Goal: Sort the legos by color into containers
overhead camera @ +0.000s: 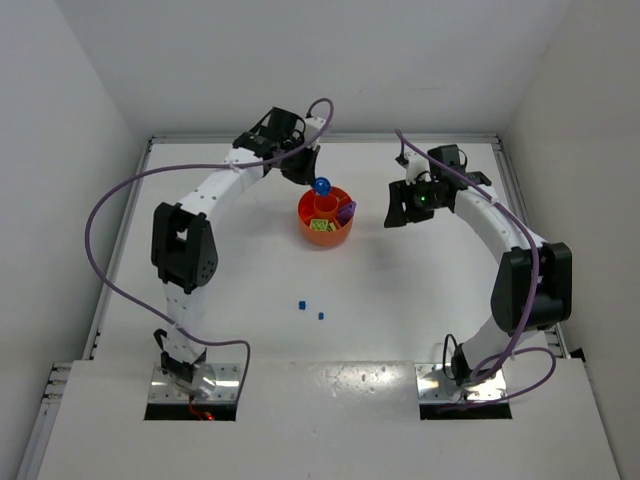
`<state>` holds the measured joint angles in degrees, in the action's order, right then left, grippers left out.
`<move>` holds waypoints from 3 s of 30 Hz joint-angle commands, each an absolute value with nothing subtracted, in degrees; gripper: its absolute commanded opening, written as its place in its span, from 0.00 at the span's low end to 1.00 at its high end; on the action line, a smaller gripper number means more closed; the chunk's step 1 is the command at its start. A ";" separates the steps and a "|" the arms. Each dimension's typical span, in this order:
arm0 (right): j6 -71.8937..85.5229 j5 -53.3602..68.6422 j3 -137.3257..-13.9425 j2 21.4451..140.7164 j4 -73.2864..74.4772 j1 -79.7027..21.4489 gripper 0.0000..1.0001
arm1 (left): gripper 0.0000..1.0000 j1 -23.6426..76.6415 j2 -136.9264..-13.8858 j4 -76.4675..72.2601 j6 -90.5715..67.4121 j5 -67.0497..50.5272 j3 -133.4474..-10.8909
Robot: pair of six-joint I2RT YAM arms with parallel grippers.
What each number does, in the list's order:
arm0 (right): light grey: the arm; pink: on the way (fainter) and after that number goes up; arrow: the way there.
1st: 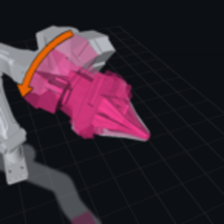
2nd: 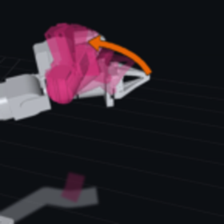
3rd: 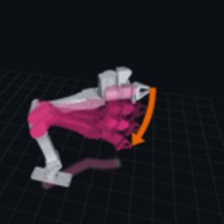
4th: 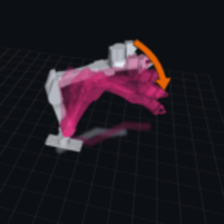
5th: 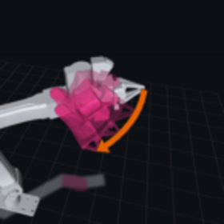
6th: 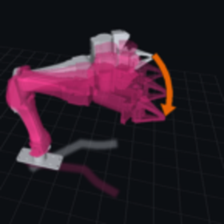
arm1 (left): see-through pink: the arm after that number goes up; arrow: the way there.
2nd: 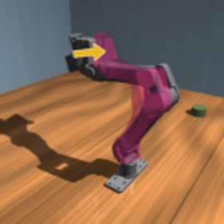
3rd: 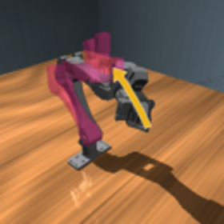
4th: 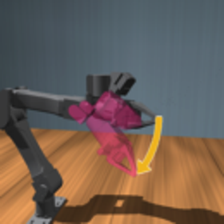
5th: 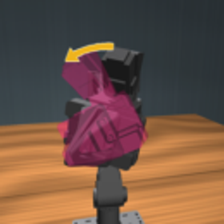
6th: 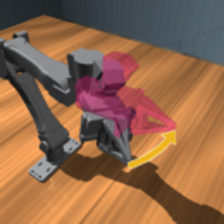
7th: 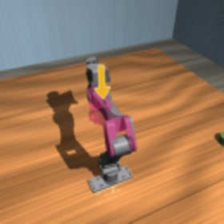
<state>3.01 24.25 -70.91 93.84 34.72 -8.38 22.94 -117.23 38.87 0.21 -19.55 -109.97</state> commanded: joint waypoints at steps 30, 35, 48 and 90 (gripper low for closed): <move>2.46 25.49 -71.19 93.25 33.05 -8.17 0.56 | 0.00 35.07 -103.01 22.51 11.16 5.18 -91.58; 2.46 25.49 -71.19 93.25 33.05 -8.17 0.56 | 0.00 35.68 -103.53 21.97 11.69 9.31 -91.58; 2.46 25.49 -71.19 93.25 33.05 -8.17 0.56 | 0.00 37.79 -103.54 19.51 14.50 16.34 -89.04; -5.19 31.77 -67.31 93.75 32.43 -37.95 0.56 | 1.00 13.90 -79.11 28.54 -7.73 -3.07 -76.55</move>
<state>-5.82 38.52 -64.60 90.63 35.75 -32.67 15.57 -80.36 23.79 -2.33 0.51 -77.28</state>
